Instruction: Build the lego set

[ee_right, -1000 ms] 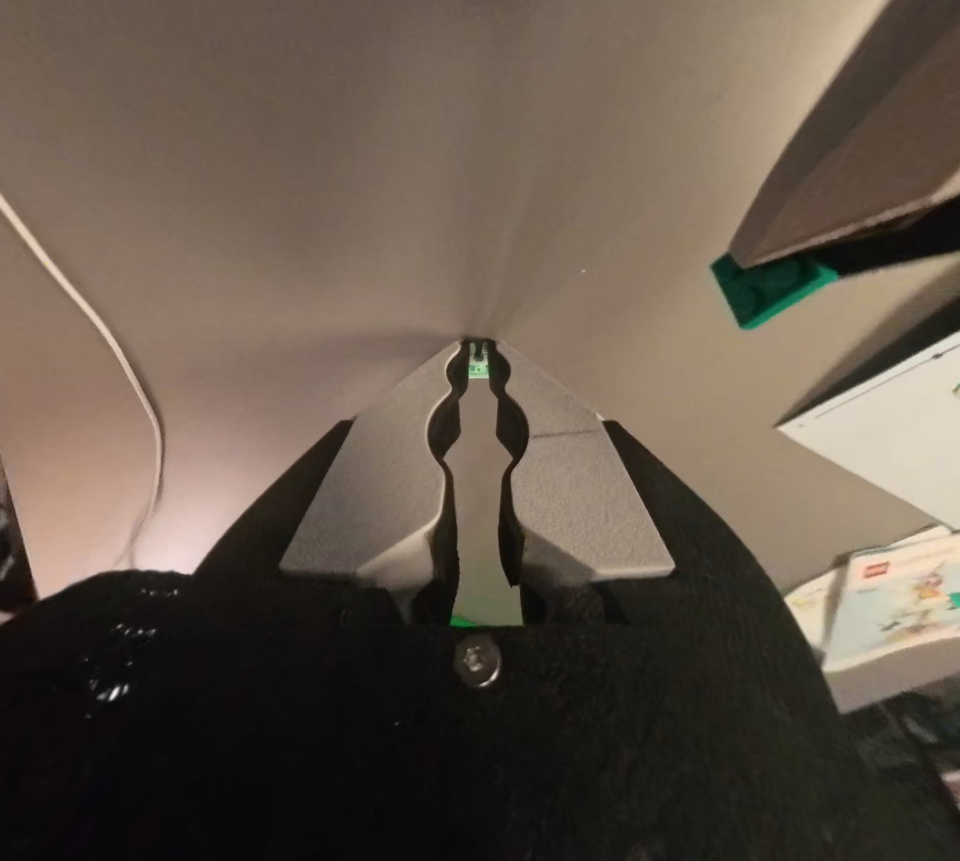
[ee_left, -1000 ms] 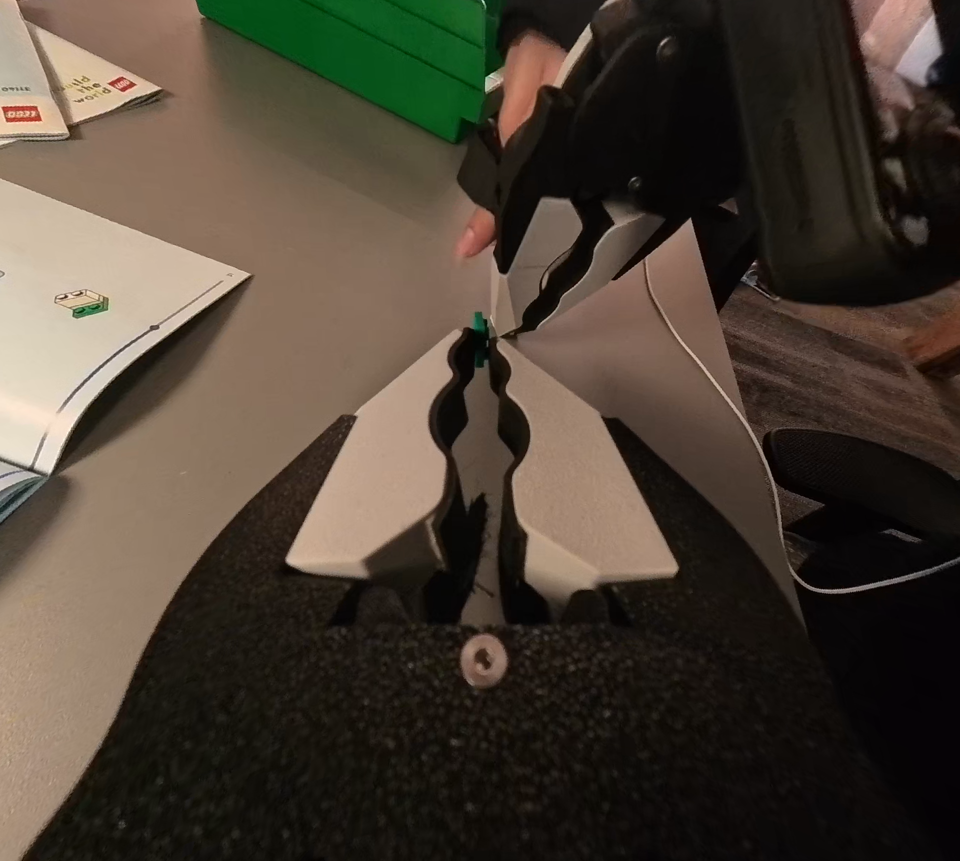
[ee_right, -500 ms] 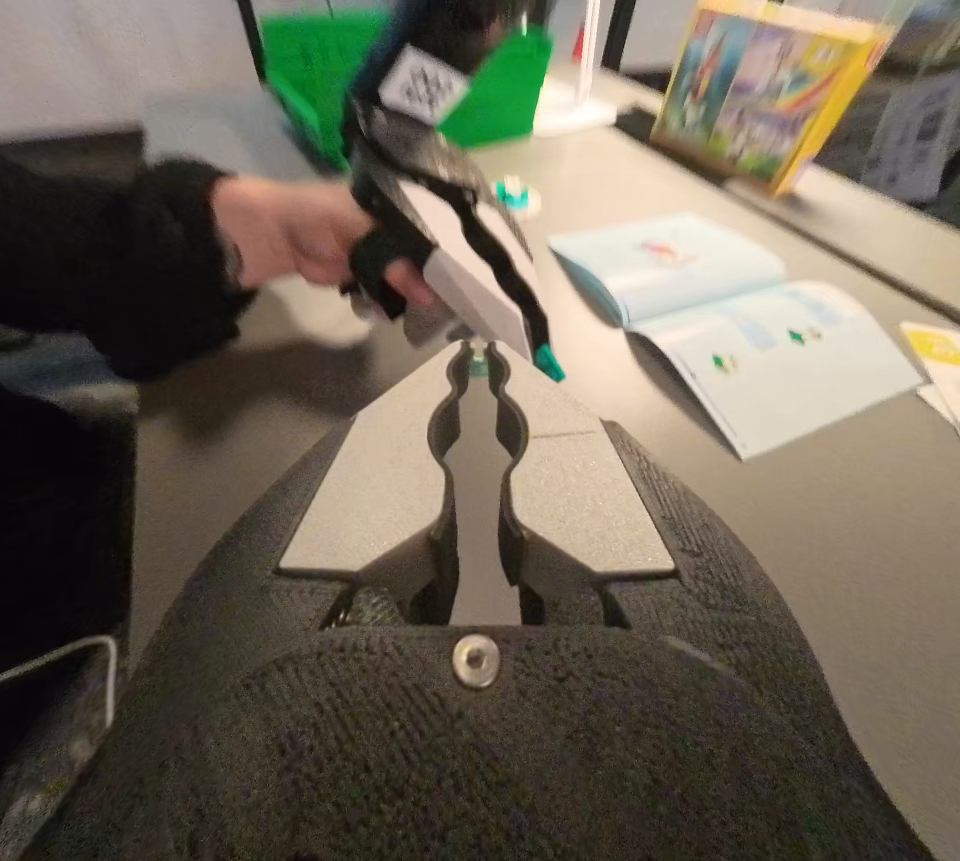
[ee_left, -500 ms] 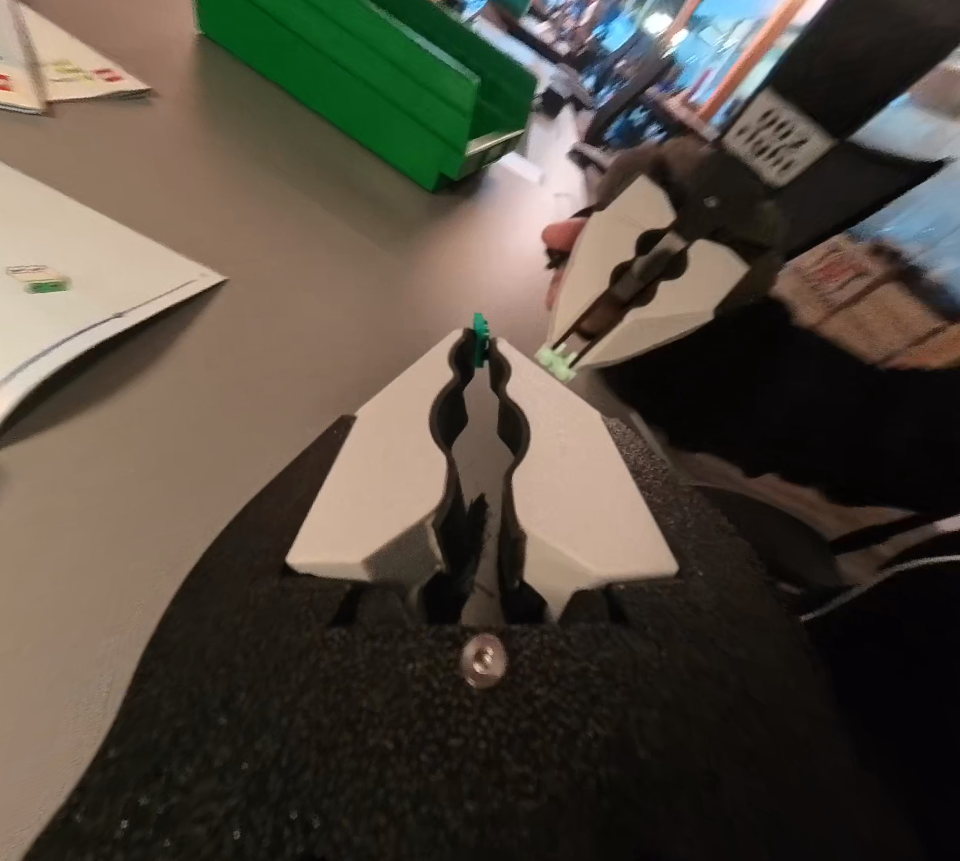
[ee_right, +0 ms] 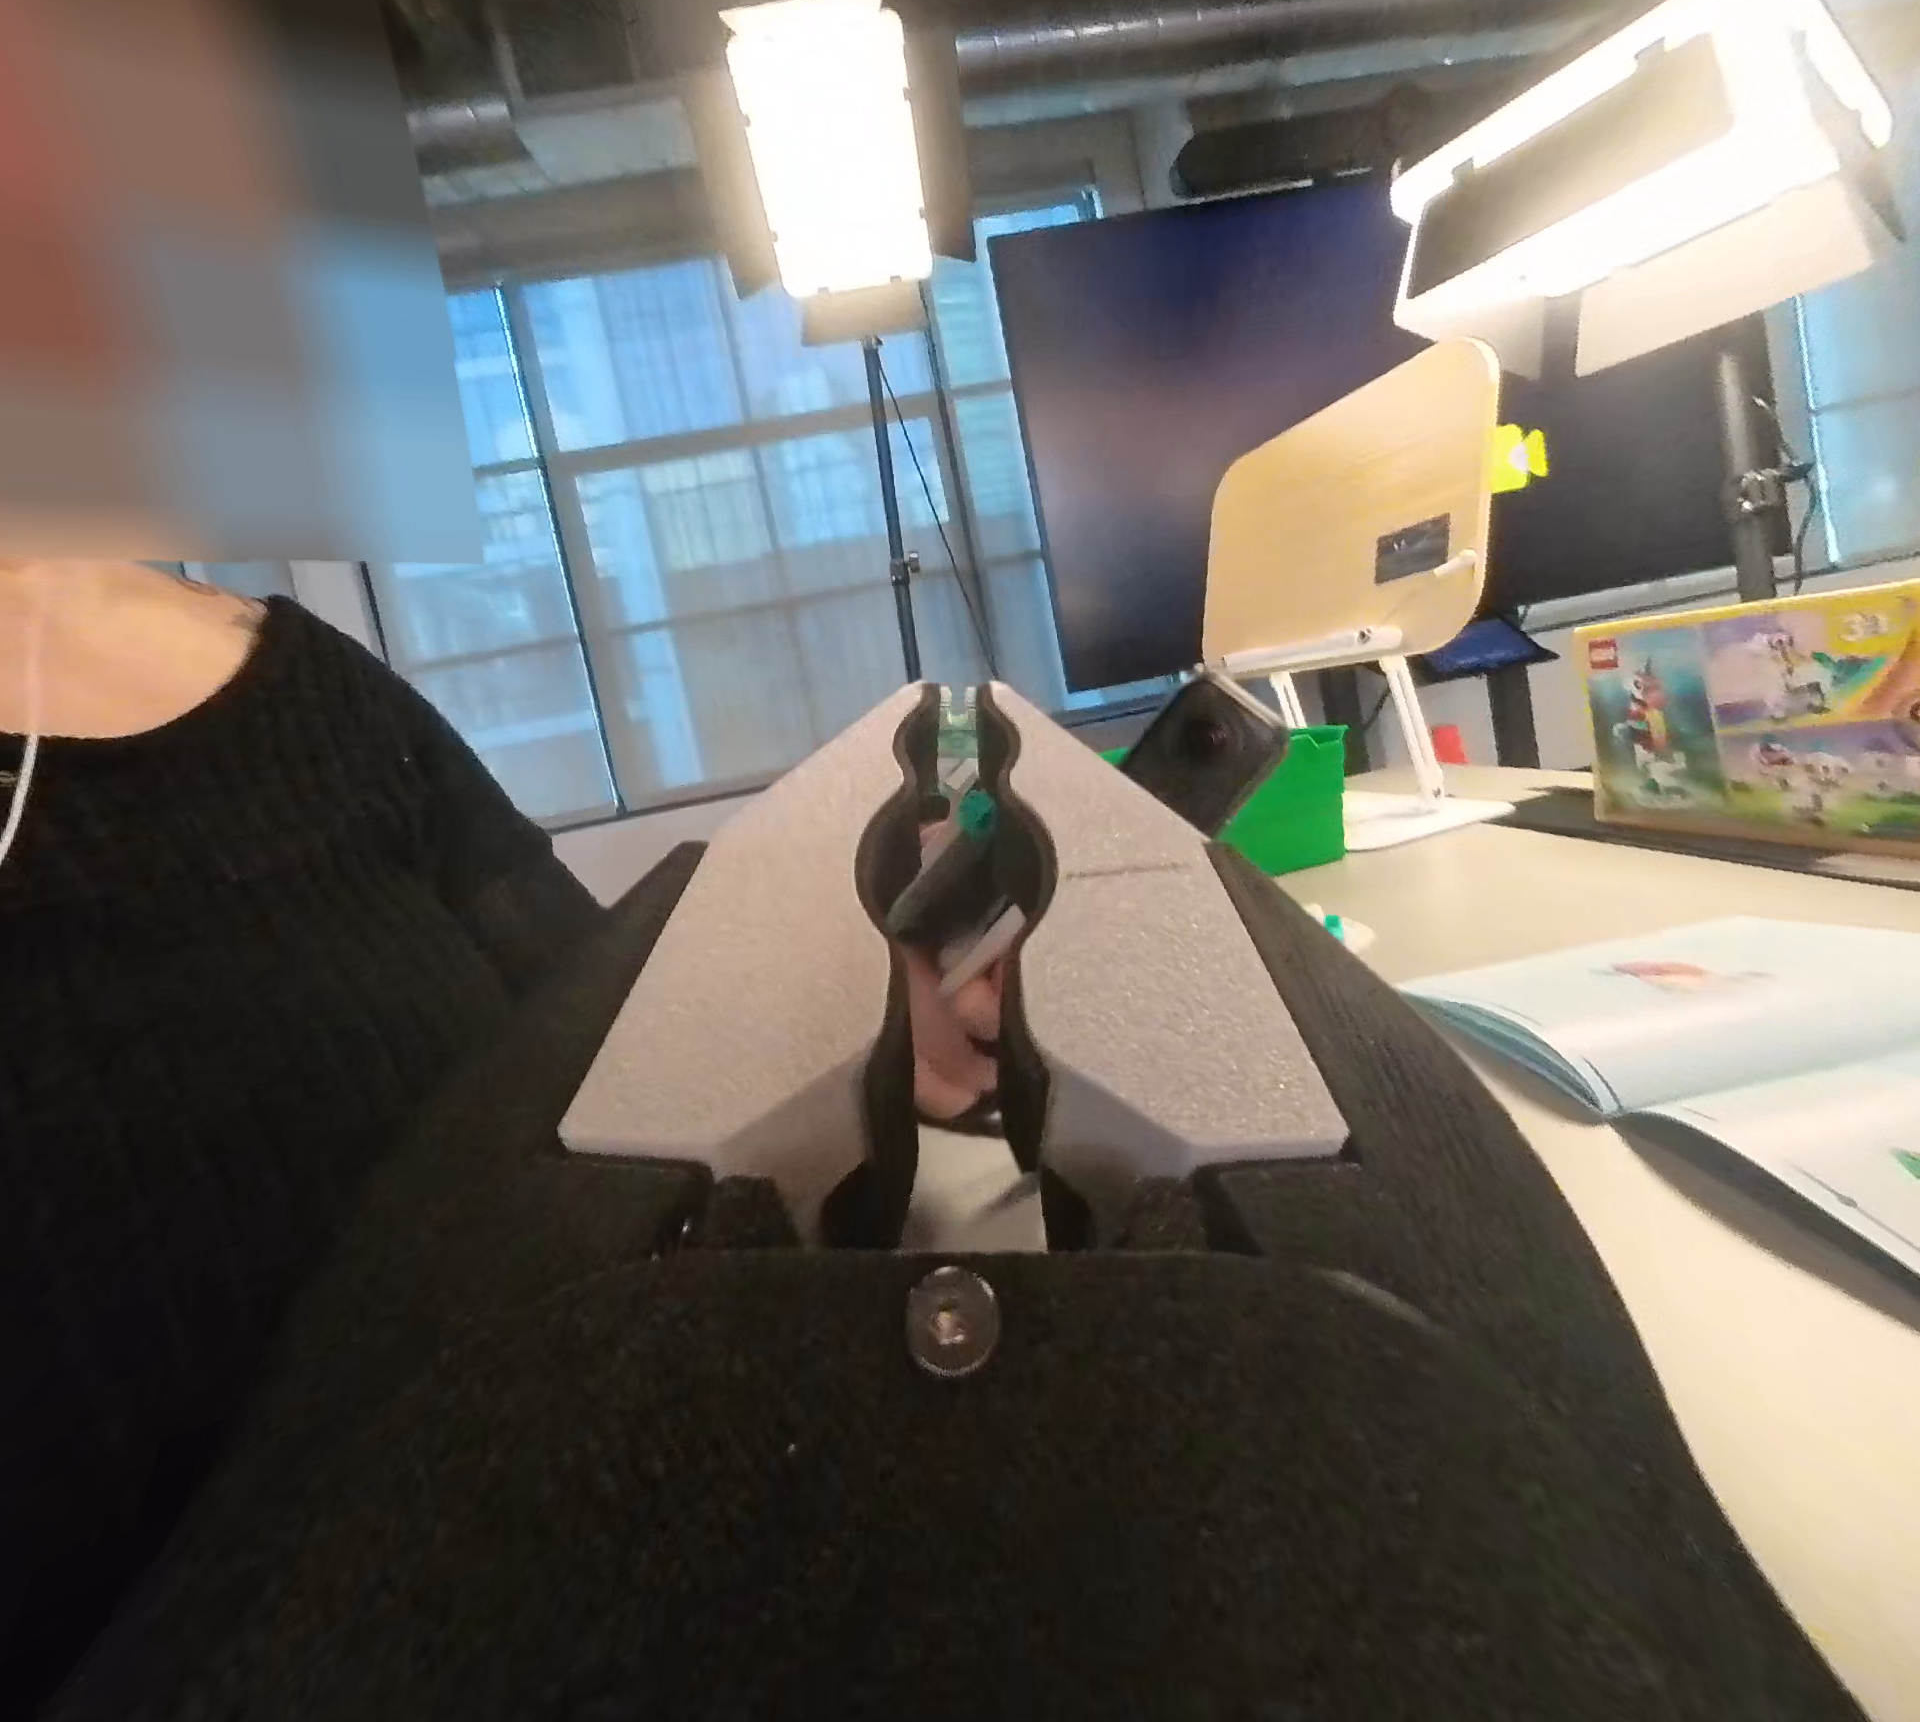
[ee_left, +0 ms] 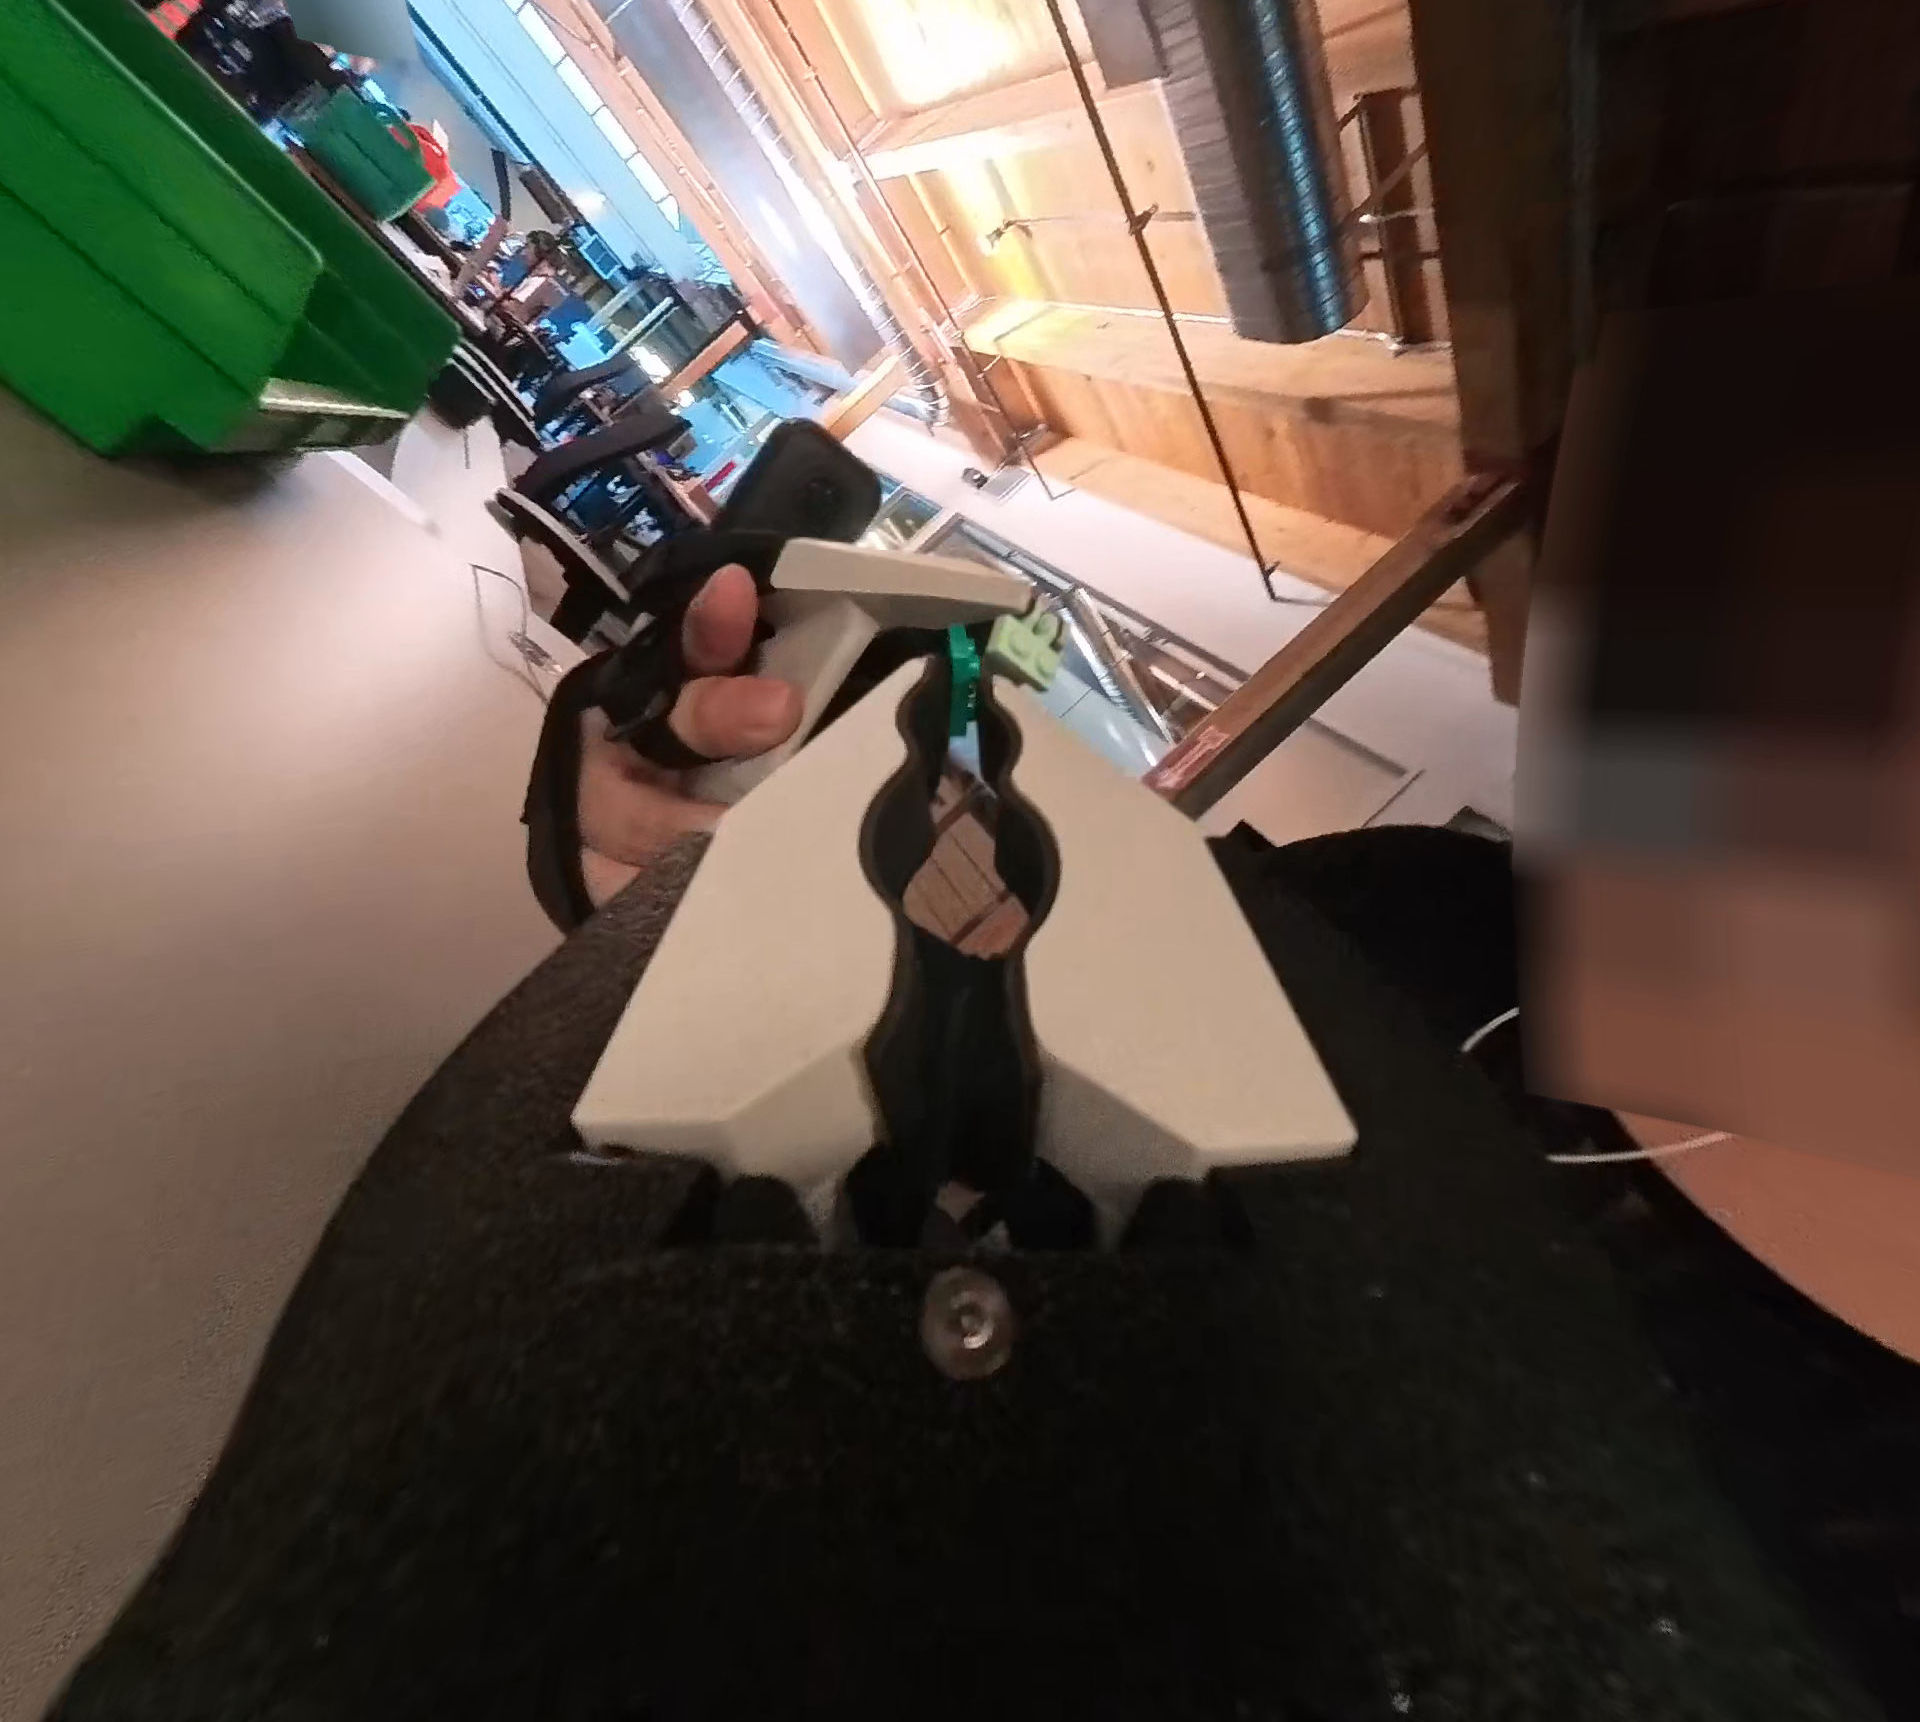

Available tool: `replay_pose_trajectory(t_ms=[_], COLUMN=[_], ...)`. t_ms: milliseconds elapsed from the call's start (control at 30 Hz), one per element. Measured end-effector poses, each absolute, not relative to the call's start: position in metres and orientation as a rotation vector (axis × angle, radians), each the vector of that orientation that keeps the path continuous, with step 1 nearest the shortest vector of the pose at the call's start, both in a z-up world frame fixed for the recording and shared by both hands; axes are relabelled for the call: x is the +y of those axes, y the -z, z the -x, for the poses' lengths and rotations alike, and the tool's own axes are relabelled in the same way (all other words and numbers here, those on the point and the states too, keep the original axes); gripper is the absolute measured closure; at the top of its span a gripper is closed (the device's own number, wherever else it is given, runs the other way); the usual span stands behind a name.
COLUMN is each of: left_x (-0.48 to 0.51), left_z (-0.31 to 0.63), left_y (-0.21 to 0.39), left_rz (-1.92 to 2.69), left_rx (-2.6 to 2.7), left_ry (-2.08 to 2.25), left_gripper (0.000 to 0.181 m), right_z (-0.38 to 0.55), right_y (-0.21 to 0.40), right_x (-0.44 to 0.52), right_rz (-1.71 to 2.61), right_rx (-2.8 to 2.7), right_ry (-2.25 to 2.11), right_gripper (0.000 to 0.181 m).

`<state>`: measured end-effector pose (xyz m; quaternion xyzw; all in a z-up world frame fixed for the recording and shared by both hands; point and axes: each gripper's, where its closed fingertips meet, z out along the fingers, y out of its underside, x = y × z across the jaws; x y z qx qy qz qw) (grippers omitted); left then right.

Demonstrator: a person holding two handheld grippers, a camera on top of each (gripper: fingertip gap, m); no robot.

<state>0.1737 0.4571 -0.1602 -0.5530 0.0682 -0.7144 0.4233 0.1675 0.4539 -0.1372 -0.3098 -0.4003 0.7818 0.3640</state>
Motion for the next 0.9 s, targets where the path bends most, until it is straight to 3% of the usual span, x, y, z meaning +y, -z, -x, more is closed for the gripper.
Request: replay_pose_trajectory(t_ms=[500, 700, 900], left_x=[0.462, 0.485, 0.489], left_z=[-0.166, -0.129, -0.121], left_y=[0.161, 0.181, 0.184], left_rz=[1.326, 1.48, 1.474], left_rx=[0.048, 0.007, -0.029], left_ry=[1.947, 1.537, 1.534], left_gripper=[0.179, 0.179, 0.179], right_z=[-0.17, -0.158, -0.178], right_y=[0.146, 0.254, 0.304], right_x=[0.469, 0.511, 0.521], right_rz=[0.807, 1.392, 1.466], right_rx=[-1.119, -1.659, -2.009], right_ry=[-1.858, -1.343, -1.044], right_gripper=[0.176, 0.176, 0.176])
